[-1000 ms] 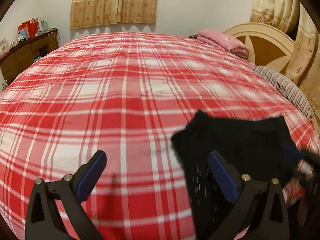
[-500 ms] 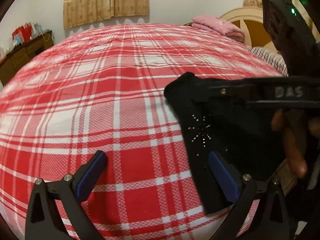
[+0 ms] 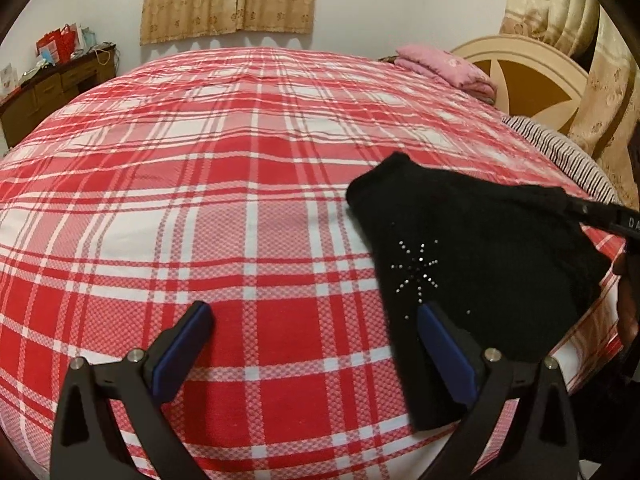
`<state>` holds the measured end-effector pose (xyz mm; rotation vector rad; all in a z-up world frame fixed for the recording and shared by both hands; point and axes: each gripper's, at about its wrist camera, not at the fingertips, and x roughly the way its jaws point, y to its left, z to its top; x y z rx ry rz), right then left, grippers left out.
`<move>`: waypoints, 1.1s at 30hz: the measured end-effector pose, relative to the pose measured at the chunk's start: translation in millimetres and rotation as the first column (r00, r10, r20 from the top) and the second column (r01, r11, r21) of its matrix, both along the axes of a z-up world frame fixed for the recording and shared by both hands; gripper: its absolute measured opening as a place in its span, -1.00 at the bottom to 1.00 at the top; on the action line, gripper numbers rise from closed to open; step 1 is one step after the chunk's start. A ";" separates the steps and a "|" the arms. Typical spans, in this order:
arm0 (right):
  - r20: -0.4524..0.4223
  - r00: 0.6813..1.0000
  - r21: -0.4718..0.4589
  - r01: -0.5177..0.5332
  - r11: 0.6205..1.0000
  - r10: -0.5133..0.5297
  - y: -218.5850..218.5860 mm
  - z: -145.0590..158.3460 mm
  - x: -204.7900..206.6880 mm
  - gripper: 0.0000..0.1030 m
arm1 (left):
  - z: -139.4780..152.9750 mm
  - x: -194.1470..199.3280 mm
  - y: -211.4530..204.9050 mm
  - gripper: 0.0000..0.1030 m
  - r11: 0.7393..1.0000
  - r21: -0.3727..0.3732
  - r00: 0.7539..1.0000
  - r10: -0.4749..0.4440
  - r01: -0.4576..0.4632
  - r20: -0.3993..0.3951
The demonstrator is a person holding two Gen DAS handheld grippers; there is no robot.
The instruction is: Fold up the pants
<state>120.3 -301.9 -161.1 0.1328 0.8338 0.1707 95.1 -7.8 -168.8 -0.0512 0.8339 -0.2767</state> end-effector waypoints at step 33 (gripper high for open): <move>-0.030 0.999 0.245 0.046 0.968 -0.040 -88.3 -30.1 -28.9 0.06 | 5.7 22.5 -20.9 1.00 0.993 -0.113 0.998 -0.048 0.044 -0.036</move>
